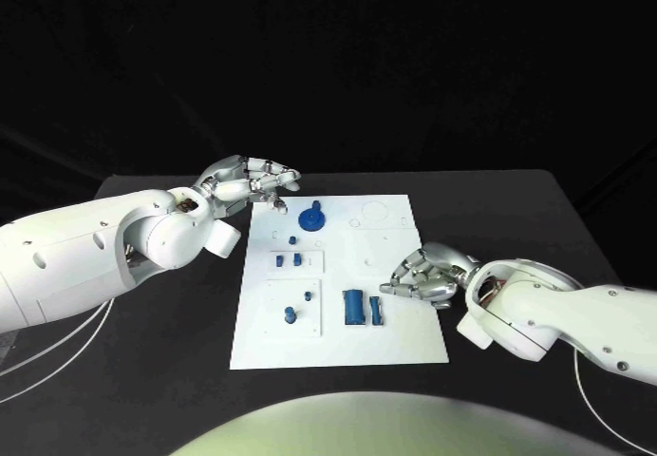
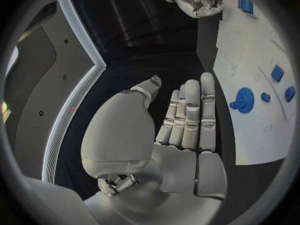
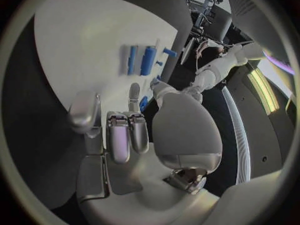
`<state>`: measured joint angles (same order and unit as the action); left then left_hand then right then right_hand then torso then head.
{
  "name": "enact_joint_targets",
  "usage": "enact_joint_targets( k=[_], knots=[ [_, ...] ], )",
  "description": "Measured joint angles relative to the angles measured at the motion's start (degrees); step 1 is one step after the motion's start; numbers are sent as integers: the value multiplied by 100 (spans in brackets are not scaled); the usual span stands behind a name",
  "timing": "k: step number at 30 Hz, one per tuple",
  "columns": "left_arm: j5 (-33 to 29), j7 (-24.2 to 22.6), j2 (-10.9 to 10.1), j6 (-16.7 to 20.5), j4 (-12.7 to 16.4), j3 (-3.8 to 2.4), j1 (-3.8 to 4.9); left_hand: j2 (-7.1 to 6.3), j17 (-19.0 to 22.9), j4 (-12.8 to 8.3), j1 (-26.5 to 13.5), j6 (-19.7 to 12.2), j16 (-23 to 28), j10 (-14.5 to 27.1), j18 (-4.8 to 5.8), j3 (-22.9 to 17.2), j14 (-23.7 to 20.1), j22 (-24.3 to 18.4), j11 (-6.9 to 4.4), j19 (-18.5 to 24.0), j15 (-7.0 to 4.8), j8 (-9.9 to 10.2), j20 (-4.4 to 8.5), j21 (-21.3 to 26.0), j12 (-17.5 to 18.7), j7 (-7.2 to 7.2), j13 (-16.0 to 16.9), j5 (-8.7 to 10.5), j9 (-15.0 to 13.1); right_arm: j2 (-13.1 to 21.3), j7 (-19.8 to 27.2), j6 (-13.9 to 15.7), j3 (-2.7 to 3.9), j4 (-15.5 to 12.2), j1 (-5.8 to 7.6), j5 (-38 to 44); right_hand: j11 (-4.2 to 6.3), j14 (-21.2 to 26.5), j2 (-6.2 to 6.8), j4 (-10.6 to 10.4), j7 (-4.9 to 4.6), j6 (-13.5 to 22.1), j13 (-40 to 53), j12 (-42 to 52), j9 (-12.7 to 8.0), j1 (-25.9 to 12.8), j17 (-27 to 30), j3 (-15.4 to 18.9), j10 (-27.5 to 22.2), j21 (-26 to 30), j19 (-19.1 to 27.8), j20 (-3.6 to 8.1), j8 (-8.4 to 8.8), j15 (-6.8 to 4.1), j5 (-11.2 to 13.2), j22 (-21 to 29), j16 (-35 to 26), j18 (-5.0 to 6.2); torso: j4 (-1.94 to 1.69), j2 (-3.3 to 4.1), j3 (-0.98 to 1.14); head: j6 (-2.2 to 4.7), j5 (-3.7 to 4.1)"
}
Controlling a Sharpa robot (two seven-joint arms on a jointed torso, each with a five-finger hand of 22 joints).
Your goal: Assemble the parts on the task board
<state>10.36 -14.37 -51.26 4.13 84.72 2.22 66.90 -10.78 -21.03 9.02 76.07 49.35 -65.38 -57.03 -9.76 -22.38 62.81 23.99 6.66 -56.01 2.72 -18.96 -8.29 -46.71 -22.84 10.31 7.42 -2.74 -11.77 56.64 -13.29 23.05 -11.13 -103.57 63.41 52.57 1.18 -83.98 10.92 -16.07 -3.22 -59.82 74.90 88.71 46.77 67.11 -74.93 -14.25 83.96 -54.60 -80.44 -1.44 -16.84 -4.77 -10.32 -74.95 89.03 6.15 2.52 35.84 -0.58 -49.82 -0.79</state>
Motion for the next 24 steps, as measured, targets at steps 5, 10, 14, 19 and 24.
enact_joint_targets(
  k=[5,10,14,19,24],
  knots=[
    [-103,-123,49,83,-68,0,-47,11,146,95,74,0,294,0,1,26,-394,-145,0,177,34,-49,-56,296,-70,0,7,0,24,-169,1101,120,6,631,274,-1103,-178,6,-80,194,-185,319,3,-1577,-82,671,367,-91,-234,2442,901,-137,271,151,0,910,-693,357,7,-60,-42,126,10],
    [-247,-297,125,220,-237,2,-83,-10,523,193,209,-26,1138,40,0,-19,-954,-512,47,560,146,-81,-189,948,-72,25,-33,0,55,-501,1972,148,31,1424,431,-2323,-391,1304,-117,321,-364,613,-1699,-4889,-262,1072,3457,-613,-1910,3690,1658,-370,557,376,119,1702,-3197,359,16,-118,-82,369,13],
    [-451,-519,329,385,-648,3,-120,-38,990,279,325,-108,2479,18,0,-104,-1292,-1077,168,821,349,-98,-449,1885,330,107,-279,0,97,-978,2709,97,71,2378,506,-3481,-658,2219,46,426,-617,697,-3829,-7025,-704,1222,4572,-1552,-2262,4736,2409,-752,845,754,333,2628,-5167,359,29,-175,-103,585,-36],
    [-681,-753,630,560,-1201,0,-150,-31,1264,304,393,-321,3623,168,1,-92,-1671,-1591,334,1193,576,0,-719,2760,914,159,-378,0,180,-1573,3341,-93,92,3474,518,-4336,-917,2747,273,770,-853,584,-5407,-8056,-1216,947,5254,-1991,-2207,5084,2995,-1158,1093,1080,292,3616,-6482,359,44,-252,-107,837,-109],
    [-880,-955,941,748,-1658,-2,-167,84,1511,255,393,-633,4510,672,1,164,-2166,-1959,453,1486,725,249,-760,3397,1472,61,-394,0,294,-1958,3741,-310,124,4291,515,-4664,-1001,3095,185,1086,-879,797,-6204,-8352,-1676,623,5668,-1821,-2309,5106,3440,-1248,1297,1202,301,4460,-7146,357,49,-301,-91,1032,-166]
  ],
)
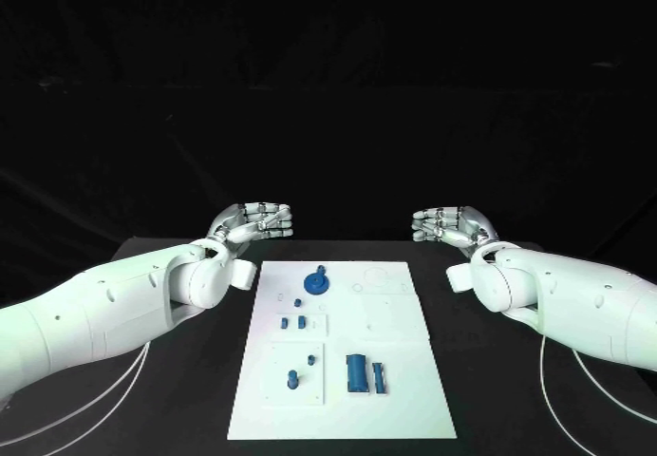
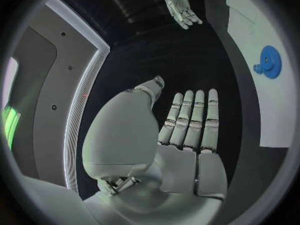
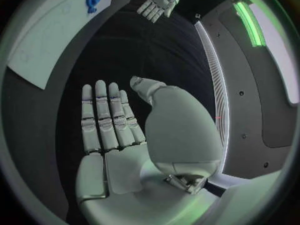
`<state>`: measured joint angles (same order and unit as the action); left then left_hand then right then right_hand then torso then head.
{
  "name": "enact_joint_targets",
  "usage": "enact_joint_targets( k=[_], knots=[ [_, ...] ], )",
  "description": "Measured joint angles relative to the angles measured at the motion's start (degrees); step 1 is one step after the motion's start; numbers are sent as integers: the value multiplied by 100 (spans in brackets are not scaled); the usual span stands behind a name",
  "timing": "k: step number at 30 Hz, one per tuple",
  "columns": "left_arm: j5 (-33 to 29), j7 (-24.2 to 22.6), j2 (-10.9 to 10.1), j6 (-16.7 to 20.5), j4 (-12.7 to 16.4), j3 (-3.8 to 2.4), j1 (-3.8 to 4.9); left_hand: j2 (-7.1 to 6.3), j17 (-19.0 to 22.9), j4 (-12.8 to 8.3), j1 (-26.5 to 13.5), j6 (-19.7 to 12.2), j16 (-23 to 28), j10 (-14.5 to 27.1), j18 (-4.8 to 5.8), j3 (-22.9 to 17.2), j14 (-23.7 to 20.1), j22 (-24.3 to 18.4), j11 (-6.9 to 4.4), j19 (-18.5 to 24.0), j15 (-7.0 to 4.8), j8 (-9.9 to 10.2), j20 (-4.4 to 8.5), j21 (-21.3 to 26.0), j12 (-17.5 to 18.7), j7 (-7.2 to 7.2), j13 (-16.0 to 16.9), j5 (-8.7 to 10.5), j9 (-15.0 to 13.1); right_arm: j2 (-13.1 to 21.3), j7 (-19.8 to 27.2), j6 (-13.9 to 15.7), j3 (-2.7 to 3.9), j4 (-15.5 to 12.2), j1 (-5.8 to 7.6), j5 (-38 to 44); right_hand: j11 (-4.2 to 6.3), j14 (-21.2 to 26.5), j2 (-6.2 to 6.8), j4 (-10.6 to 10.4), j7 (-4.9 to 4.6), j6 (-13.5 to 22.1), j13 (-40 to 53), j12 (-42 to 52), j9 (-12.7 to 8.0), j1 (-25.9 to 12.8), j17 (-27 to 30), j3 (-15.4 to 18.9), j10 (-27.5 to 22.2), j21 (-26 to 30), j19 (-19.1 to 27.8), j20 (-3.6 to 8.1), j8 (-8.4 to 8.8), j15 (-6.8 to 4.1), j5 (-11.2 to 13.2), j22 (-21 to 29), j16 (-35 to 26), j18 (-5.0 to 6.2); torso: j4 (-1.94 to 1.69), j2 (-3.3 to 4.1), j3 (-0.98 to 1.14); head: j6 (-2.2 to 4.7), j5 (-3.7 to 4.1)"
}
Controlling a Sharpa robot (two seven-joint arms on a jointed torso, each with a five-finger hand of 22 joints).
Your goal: Assemble the parts on the task board
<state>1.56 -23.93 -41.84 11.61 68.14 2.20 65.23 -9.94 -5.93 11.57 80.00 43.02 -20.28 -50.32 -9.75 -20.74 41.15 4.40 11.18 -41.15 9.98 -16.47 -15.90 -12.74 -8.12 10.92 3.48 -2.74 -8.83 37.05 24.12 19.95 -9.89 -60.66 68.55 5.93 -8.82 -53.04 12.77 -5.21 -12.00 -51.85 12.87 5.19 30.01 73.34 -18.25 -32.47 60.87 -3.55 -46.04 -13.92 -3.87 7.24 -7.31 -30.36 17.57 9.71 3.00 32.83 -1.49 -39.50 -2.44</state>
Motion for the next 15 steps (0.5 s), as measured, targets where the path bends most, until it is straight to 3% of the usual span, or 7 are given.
enact_joint_targets(
  k=[1,3,6,8,10,12,15],
  knots=[
    [0,0,-9,2,18,0,0,115,68,-117,-232,-451,233,522,99,224,-430,-53,-110,425,-95,175,156,149,100,-107,-38,12,97,16,2,1,0,-28,3,-2,92,578,-133,66,129,578,-170,-67,-346,-255,213,364,-214,46,510,148,49,-77,89,364,-213,-36,0,-1,3,0,-3],
    [3,11,-44,4,60,1,0,342,202,-376,-810,-1412,693,1641,318,683,-1347,-158,-361,1340,-317,543,514,438,286,-356,-115,80,292,49,-8,19,0,-97,-7,-2,296,1757,-422,181,393,1759,-462,-181,-1011,-778,620,1090,-657,126,1538,459,135,-242,256,1041,-609,-280,-1,-2,3,-4,4],
    [5,19,-75,45,137,-7,-22,597,355,-684,-1659,-2535,1214,2957,580,1220,-2423,-267,-656,2419,-583,973,934,764,491,-642,-205,157,521,89,-20,74,64,-239,-51,-3,519,3114,-751,311,711,3069,-779,-312,-1771,-1530,1081,1915,-2422,214,2714,817,234,-426,437,1805,-1050,-544,-19,-8,7,30,27],
    [5,20,-78,99,235,-14,-51,707,418,-812,-2147,-3017,1438,3524,671,1454,-2886,-316,-782,2883,-698,1157,1112,905,580,-763,-244,169,621,133,-20,132,121,-390,-96,-12,620,3730,-899,369,850,3667,-922,-372,-2117,-2236,1291,2289,-3428,234,3245,977,274,-508,522,2152,-1249,-667,-47,-21,21,92,57],
    [4,19,-86,205,398,-29,-91,790,470,-913,-2742,-3389,1609,3962,698,1634,-3241,-350,-882,3238,-785,1299,1251,1011,647,-859,-274,207,696,195,-17,234,204,-622,-174,-34,697,4185,-1005,413,951,4106,-1028,-410,-2373,-3551,1446,2567,-4193,278,3638,1099,290,-570,581,2408,-1395,-679,-83,-41,38,166,89],
    [2,8,-106,340,555,-48,-127,849,505,-981,-4037,-3655,1730,4272,762,1761,-3494,-374,-950,3492,-848,1399,1349,1086,694,-926,-296,208,752,253,-4,358,297,-875,-248,-61,751,4517,-1087,445,1025,4426,-1105,-424,-2560,-4644,1558,2768,-4754,278,3925,1186,312,-615,621,2594,-1500,-801,-130,-69,62,265,137],
    [-6,-27,-151,671,875,-90,-197,911,541,-1059,-5684,-3929,1855,4593,853,1886,-3754,-404,-1022,3753,-912,1505,1449,1166,735,-995,-316,233,806,369,40,629,476,-1361,-382,-122,802,4819,-1162,474,1094,4720,-1175,-459,-2731,-5679,1661,2954,-5271,305,4187,1264,343,-659,656,2766,-1602,-804,-199,-107,97,387,188]
  ],
)
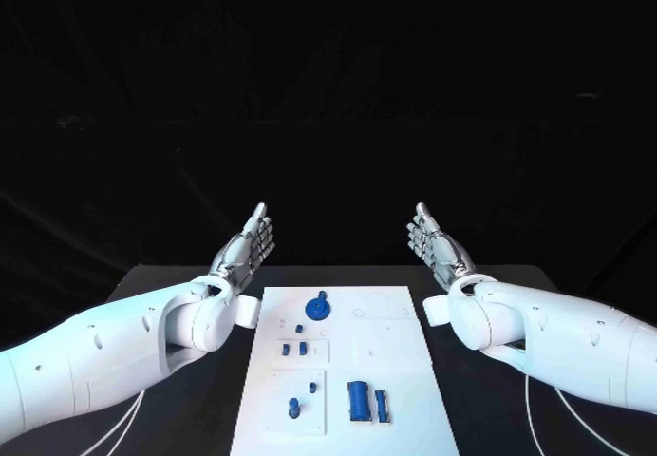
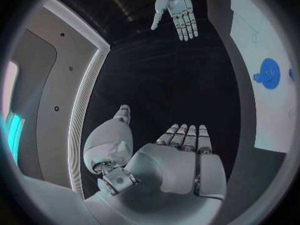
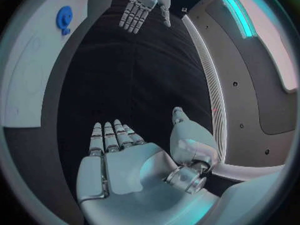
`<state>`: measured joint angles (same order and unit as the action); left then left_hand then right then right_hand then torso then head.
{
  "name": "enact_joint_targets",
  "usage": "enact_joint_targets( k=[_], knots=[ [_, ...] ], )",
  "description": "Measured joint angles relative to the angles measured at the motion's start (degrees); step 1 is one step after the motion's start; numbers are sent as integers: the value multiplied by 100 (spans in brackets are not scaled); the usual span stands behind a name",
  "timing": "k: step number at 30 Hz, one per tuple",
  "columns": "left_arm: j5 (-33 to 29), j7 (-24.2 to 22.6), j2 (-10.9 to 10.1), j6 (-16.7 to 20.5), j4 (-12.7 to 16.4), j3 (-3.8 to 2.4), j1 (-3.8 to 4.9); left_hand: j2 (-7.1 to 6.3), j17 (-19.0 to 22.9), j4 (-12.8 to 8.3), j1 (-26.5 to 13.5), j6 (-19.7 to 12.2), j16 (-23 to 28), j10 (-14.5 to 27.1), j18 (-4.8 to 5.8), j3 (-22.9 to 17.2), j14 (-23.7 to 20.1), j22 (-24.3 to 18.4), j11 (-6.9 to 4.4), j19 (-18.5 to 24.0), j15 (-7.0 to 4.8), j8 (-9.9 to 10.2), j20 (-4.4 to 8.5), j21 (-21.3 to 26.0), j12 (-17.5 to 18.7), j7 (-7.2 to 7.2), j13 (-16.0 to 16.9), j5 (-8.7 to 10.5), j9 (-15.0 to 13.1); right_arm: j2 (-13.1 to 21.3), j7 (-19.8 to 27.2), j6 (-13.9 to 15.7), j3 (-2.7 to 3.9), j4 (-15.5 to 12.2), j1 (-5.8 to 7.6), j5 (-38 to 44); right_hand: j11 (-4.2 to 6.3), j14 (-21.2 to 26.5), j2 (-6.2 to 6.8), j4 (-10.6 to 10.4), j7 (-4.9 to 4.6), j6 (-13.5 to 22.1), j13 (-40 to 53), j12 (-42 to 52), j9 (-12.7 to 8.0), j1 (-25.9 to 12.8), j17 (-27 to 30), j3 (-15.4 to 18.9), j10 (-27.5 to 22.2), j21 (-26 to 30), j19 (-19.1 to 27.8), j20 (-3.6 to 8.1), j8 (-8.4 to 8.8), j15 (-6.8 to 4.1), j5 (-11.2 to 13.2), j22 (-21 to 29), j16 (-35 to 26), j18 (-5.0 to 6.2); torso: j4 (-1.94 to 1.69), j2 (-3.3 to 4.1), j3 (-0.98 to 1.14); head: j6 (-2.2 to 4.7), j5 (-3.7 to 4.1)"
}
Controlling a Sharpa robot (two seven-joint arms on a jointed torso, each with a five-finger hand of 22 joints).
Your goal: Assemble the parts on the task board
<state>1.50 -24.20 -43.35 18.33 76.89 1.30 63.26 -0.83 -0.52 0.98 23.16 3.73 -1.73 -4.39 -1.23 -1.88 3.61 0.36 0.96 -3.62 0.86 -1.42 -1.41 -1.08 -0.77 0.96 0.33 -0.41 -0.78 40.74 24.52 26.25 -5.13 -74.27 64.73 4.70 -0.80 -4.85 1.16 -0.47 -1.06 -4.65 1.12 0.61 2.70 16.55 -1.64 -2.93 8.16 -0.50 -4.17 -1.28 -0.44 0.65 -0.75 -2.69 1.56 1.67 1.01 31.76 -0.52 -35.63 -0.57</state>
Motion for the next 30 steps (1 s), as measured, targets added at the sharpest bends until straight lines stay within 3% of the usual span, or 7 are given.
enact_joint_targets(
  k=[3,4,10,13,16,18,30],
  knots=[
    [-18,-58,-45,435,371,-33,-94,32,21,-54,-892,-142,63,169,1,58,-132,-11,-40,128,-40,33,71,31,11,-42,-11,1,32,139,65,353,192,-560,-170,-84,36,205,-50,24,42,196,-48,0,-114,-699,69,120,-343,0,164,64,2,-32,24,114,-51,-20,-47,-30,25,80,36],
    [-24,-78,-55,582,485,-43,-124,39,25,-55,-1101,-161,63,206,1,80,-164,-15,-46,162,-49,56,78,45,11,-61,-12,1,39,172,89,464,238,-705,-213,-109,41,245,-60,38,53,236,-58,-18,-137,-839,84,135,-413,0,200,76,2,-35,31,137,-55,-81,-57,-36,30,94,42],
    [-69,-222,-108,1483,1033,-98,-252,67,37,-89,-1861,-280,108,337,0,124,-259,-24,-76,281,-64,85,121,70,39,-79,-20,1,60,344,242,1127,456,-1363,-399,-278,78,378,-94,38,102,348,-89,-22,-219,-1339,132,212,-644,22,319,116,2,-61,31,219,-115,-88,-92,-53,47,122,55],
    [-90,-281,-125,1817,1178,-112,-289,74,41,-89,-2034,-291,136,356,0,124,-280,-27,-96,281,-84,110,120,73,39,-90,-23,1,64,380,299,1347,497,-1502,-441,-339,79,456,-108,47,102,439,-100,-22,-252,-1605,149,268,-784,22,390,127,24,-66,55,249,-117,-88,-98,-57,51,125,57],
    [-109,-335,-135,2092,1266,-121,-307,87,45,-98,-2280,-343,136,418,87,164,-340,-29,-96,342,-85,110,141,74,39,-97,-26,21,70,392,347,1512,509,-1554,-453,-392,81,456,-116,46,108,445,-105,-23,-261,-1624,155,268,-786,22,390,127,24,-66,56,261,-117,-87,-98,-57,51,125,57],
    [-120,-363,-137,2225,1287,-122,-311,87,46,-98,-2280,-343,136,418,87,164,-340,-30,-96,342,-85,110,141,74,39,-97,-27,22,72,393,370,1583,509,-1557,-455,-420,81,456,-116,47,108,445,-107,-23,-263,-1624,156,268,-786,22,390,127,24,-66,56,263,-117,-88,-100,-57,51,126,58],
    [-146,-433,-140,2487,1291,-123,-312,87,47,-98,-2280,-342,136,418,87,164,-340,-30,-96,341,-85,111,140,74,39,-97,-27,21,73,395,425,1752,510,-1558,-455,-484,81,456,-116,47,108,444,-106,-22,-265,-1624,159,268,-786,22,390,127,23,-66,56,264,-117,-87,-101,-58,52,126,58]
  ],
)
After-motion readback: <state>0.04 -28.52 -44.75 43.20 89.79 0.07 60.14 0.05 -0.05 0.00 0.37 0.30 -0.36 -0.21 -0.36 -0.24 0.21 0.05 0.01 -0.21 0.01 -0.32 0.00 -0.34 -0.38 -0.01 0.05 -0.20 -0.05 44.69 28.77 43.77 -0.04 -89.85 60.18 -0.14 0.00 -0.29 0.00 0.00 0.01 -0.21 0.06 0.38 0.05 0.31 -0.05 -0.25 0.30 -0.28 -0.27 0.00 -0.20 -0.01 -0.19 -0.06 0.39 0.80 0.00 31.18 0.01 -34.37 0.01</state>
